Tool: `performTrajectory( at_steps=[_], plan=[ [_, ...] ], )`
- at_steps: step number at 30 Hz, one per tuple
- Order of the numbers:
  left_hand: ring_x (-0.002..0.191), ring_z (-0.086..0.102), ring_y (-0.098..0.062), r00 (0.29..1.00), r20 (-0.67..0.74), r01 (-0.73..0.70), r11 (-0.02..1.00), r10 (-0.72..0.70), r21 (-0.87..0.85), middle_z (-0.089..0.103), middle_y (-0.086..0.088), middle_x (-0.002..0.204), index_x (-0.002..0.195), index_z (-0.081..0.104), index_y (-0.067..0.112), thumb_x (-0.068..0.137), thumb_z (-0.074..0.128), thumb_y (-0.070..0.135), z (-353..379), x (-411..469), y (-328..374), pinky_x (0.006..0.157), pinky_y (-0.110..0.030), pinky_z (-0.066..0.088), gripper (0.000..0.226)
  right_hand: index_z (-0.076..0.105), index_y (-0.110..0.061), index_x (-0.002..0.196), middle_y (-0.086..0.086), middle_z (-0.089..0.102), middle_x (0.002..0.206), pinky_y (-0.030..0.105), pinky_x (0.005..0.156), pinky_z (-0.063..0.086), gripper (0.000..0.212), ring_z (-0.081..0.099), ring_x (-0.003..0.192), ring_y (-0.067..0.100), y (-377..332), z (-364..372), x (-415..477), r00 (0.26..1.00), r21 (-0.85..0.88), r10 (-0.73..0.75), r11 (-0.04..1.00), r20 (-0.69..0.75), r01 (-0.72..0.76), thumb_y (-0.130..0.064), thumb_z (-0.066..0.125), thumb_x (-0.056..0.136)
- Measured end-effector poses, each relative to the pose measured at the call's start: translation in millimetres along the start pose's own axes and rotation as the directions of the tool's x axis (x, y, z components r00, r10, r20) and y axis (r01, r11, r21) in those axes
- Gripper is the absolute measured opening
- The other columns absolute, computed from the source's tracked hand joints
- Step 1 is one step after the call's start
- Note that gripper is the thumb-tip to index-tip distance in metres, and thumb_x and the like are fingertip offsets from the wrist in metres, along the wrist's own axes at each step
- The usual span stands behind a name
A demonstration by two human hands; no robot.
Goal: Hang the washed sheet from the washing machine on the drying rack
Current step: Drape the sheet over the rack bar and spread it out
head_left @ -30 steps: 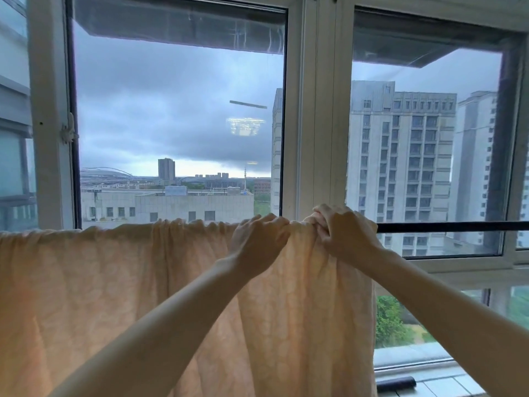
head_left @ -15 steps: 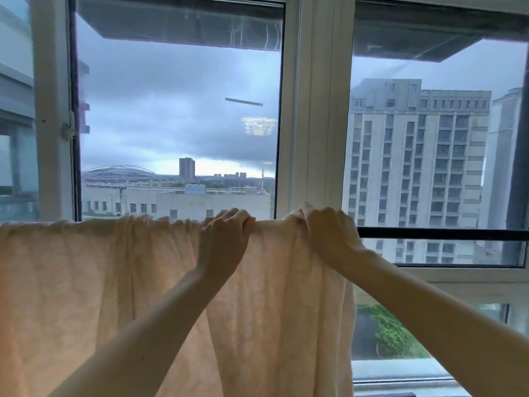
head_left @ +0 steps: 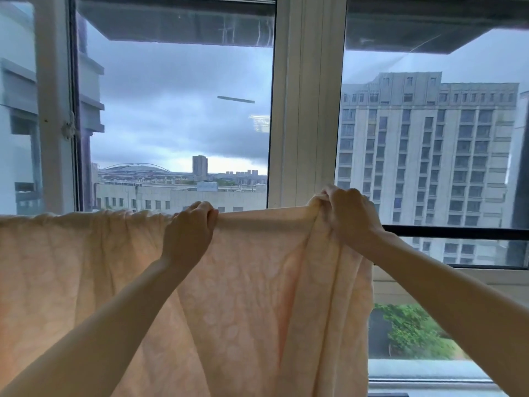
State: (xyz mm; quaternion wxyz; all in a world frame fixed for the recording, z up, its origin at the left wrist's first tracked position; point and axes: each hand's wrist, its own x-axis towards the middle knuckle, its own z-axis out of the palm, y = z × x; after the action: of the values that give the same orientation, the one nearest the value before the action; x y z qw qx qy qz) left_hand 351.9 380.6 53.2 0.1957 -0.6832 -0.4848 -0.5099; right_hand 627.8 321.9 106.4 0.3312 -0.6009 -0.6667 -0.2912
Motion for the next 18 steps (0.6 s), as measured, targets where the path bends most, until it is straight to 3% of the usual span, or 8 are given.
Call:
performTrajectory(
  at_steps=[5, 8, 12, 14, 18],
  plan=[
    [0.072, 0.063, -0.026, 0.996, -0.012, 0.091, 0.994, -0.09, 0.068, 0.067, -0.007, 0.077, 0.083, 0.066, 0.009, 0.097, 0.049, 0.023, 4, 3, 10, 0.082, -0.046, 0.051, 0.026, 0.055, -0.013, 0.097, 0.003, 0.06, 0.074, 0.033, 0.065, 0.045, 0.012, 0.056, 0.067, 0.021, 7, -1, -7, 1.0, -0.013, -0.016, 1.0, 0.014, 0.016, -0.014, 0.043, 0.097],
    [0.085, 0.064, -0.022, 0.996, -0.086, -0.011, 1.0, 0.014, 0.029, 0.071, -0.001, 0.088, 0.093, 0.067, 0.014, 0.098, 0.05, 0.024, 10, -1, 31, 0.098, -0.049, 0.043, 0.02, 0.055, -0.015, 0.09, 0.001, 0.06, 0.07, 0.032, 0.063, 0.046, 0.012, 0.058, 0.064, 0.021, 8, 1, -9, 0.999, -0.011, -0.034, 0.999, 0.006, 0.034, -0.02, 0.047, 0.097],
    [0.091, 0.062, -0.015, 0.954, 0.034, -0.29, 0.948, 0.297, -0.131, 0.07, 0.001, 0.1, 0.104, 0.067, 0.014, 0.095, 0.055, 0.033, 19, -10, 62, 0.088, -0.03, 0.046, 0.024, 0.058, -0.015, 0.088, 0.0, 0.061, 0.071, 0.029, 0.062, 0.04, 0.018, 0.057, 0.063, 0.017, 6, 0, -12, 1.0, 0.008, -0.029, 1.0, 0.005, 0.029, -0.025, 0.046, 0.098],
    [0.09, 0.06, -0.01, 0.945, 0.086, -0.3, 0.94, 0.316, -0.16, 0.069, 0.005, 0.1, 0.106, 0.067, 0.017, 0.095, 0.053, 0.037, 24, -12, 70, 0.085, -0.026, 0.046, 0.026, 0.059, -0.013, 0.086, -0.001, 0.061, 0.069, 0.029, 0.062, 0.043, 0.021, 0.058, 0.063, 0.016, 4, -1, -13, 0.999, 0.029, -0.031, 0.999, 0.01, 0.031, -0.026, 0.047, 0.097],
    [0.082, 0.062, -0.007, 0.963, 0.058, -0.245, 0.947, 0.262, -0.207, 0.07, 0.008, 0.092, 0.099, 0.07, 0.018, 0.094, 0.058, 0.033, 25, -10, 67, 0.079, -0.027, 0.051, 0.02, 0.059, -0.016, 0.085, -0.003, 0.059, 0.068, 0.029, 0.063, 0.045, 0.019, 0.058, 0.064, 0.014, 1, -1, -18, 0.998, 0.051, -0.058, 0.997, 0.034, 0.057, -0.027, 0.048, 0.096]
  ],
)
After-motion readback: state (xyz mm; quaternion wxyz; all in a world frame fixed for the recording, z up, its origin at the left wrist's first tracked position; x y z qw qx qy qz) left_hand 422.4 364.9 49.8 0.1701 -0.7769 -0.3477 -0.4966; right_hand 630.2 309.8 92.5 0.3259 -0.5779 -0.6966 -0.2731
